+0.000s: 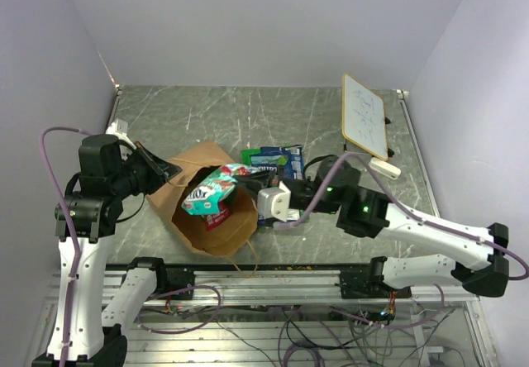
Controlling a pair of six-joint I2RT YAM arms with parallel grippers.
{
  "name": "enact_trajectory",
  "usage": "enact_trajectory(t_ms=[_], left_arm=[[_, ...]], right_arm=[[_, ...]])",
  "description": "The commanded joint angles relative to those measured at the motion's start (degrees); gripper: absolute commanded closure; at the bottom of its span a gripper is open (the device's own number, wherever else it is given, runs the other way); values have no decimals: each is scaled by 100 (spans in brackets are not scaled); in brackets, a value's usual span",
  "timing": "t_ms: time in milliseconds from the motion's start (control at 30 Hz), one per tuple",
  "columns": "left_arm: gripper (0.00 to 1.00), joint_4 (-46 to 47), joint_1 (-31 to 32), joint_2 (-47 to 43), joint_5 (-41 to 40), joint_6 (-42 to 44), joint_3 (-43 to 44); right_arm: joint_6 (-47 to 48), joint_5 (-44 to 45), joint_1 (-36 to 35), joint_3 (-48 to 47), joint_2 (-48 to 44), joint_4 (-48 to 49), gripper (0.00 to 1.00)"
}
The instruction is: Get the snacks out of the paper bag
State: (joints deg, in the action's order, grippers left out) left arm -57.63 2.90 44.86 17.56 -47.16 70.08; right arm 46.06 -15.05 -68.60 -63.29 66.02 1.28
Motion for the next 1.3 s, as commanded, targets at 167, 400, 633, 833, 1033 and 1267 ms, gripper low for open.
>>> enact_trajectory(t_ms=[167,400,633,833,1033,1267], left_arm=[[93,131,10,134,-36,213,-82],[93,44,14,149,31,279,2],[93,54,14,74,215,257,-36],[93,-64,13,89,293,331,22],[93,-93,10,165,430,411,39],[93,-172,18,203,421,446,119]], right_arm=[[-100,2069,376,-459,-210,1004,100],[-981,1815,1792,-292,99,861,100],[-447,1927,2033,270,796,624,100],[-225,1917,2150,690,1332,928,100],[47,1925,2163,1016,1790,928,100],[-341,1617,2117,1368,1810,544,100]])
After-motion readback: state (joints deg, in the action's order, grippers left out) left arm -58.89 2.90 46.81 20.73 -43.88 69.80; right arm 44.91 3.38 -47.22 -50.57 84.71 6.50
